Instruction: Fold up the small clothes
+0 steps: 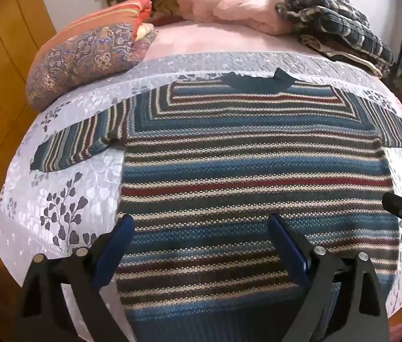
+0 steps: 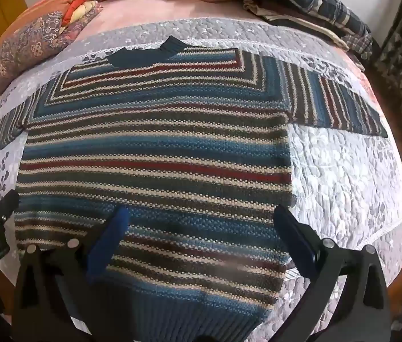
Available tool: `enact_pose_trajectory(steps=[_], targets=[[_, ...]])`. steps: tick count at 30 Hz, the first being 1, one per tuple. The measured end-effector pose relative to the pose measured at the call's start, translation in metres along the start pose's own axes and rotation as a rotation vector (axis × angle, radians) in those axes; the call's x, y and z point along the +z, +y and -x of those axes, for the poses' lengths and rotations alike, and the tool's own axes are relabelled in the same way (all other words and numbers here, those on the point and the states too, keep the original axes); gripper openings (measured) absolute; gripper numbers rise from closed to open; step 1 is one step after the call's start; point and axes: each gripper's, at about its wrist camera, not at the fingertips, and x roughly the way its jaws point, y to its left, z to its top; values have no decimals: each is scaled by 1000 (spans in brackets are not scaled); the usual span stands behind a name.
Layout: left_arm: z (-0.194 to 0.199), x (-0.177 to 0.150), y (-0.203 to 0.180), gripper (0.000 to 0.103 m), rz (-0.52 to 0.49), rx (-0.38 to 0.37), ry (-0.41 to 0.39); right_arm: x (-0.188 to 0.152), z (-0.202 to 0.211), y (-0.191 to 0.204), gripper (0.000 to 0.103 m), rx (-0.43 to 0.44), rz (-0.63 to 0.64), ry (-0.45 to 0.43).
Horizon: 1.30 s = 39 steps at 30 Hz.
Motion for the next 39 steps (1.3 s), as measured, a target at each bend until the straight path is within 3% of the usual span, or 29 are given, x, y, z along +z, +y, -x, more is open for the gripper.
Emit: enact_pose_trajectory(steps=[39], targets=[[-3, 0, 3, 94, -5, 40, -24, 0, -3, 0, 100, -14, 43, 5]])
